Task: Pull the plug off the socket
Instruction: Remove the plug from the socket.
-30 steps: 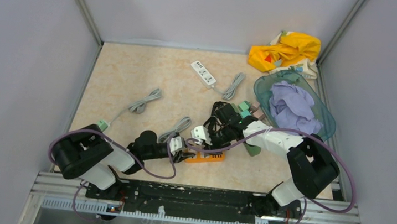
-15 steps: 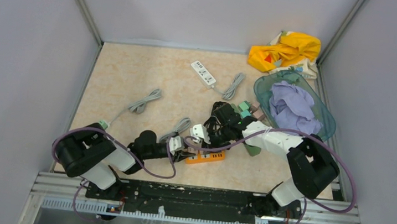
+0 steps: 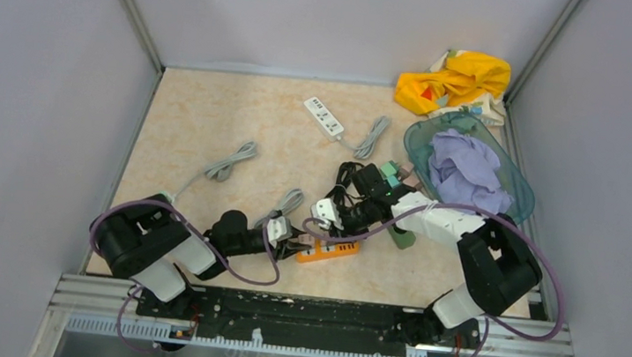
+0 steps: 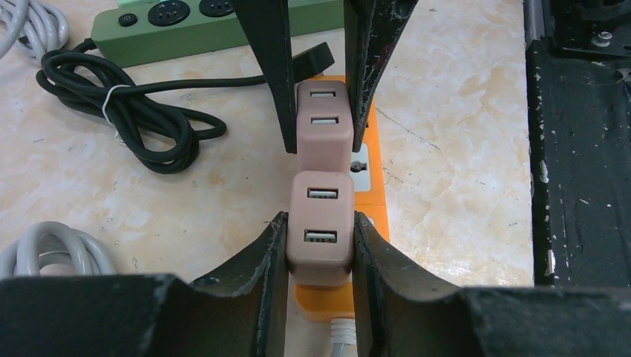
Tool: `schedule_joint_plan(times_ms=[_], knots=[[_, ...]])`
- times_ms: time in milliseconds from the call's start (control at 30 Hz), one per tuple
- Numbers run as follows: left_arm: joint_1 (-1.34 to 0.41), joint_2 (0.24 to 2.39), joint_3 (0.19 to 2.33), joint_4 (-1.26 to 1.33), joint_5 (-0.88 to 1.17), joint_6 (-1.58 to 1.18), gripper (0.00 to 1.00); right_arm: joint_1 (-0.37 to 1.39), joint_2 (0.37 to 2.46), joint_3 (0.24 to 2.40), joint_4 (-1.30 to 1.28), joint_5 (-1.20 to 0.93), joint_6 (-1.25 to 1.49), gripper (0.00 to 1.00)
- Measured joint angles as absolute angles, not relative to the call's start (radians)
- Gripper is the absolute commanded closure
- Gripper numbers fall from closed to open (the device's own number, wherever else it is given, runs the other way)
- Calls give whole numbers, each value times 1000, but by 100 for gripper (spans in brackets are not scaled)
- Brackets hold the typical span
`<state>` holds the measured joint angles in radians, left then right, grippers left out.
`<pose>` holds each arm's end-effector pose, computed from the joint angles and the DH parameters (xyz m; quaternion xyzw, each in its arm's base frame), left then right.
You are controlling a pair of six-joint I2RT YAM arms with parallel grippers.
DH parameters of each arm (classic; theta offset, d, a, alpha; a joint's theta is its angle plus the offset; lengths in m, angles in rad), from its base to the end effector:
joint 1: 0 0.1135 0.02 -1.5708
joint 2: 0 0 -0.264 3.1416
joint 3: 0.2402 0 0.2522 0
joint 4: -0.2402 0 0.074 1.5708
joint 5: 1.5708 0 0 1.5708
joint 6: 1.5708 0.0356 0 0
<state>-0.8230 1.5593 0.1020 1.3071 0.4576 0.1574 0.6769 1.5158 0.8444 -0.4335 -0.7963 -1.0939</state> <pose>0.1306 -0.1640 0.1250 0.4781 0.5818 -0.3700 0.5440 0.2016 0.1946 0.1833 -0.7510 0.4984 0.3250 0.2863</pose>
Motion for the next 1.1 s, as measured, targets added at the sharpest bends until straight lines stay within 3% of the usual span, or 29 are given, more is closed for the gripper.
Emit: schedule_joint_plan(times_ms=[533,867,1100], knots=[[-822,1575,101,1326,472,146,99,695,1517,859,-414,-752,-973,100],[-824,1575,101,1325,476,145,99,681,1517,859,-495,-820,-1169,100],[-823,1572,101,1321,481,146,99,712,1517,860,-437,-775,-1008,100]])
